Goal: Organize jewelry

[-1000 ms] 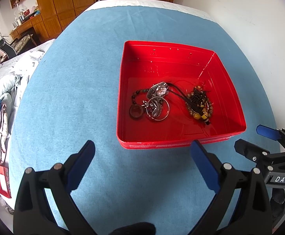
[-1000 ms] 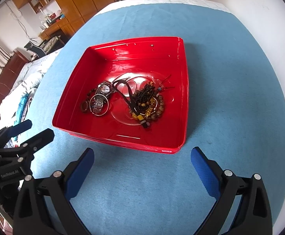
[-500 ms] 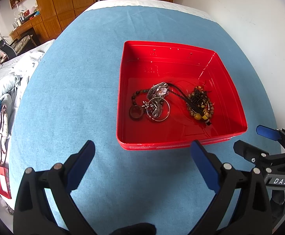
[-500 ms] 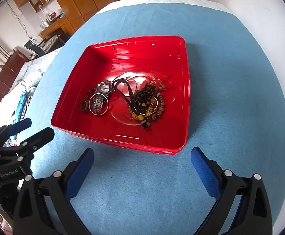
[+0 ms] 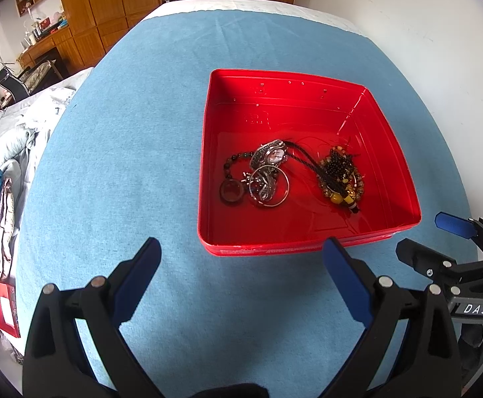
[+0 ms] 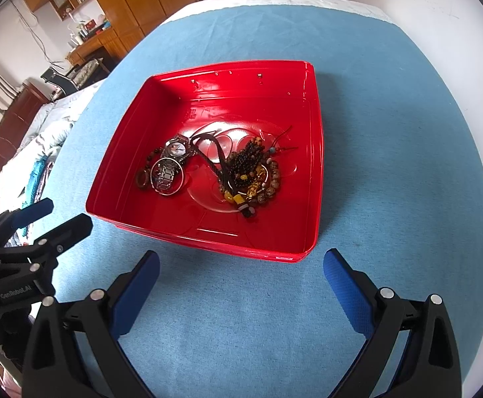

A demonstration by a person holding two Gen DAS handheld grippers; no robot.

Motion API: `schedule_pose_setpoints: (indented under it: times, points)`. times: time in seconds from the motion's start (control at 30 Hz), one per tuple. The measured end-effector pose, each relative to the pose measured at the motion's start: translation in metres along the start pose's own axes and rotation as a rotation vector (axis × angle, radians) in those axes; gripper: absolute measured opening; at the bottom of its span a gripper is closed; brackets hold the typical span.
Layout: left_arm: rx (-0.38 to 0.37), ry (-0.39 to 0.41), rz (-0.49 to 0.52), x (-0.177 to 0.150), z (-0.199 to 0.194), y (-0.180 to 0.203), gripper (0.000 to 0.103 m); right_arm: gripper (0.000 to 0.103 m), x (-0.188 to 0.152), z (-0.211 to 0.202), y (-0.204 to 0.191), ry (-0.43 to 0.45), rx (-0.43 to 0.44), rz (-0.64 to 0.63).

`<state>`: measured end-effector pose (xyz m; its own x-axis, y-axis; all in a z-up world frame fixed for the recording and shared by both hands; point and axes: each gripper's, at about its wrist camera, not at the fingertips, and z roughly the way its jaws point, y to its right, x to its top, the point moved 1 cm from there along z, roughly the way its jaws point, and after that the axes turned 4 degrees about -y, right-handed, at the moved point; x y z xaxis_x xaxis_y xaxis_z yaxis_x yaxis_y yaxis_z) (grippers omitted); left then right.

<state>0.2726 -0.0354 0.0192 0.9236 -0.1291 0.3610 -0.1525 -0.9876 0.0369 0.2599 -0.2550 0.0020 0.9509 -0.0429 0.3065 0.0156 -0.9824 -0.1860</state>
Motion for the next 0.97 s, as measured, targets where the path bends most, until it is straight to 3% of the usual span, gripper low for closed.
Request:
schedule_pose_setpoints:
  times: [0.97]
  points:
    - [0.010, 0.000, 0.015, 0.0013, 0.0042, -0.0007, 0.097, 0.099, -0.0001, 0.0013, 0.0005, -0.002, 0.000, 0.000]
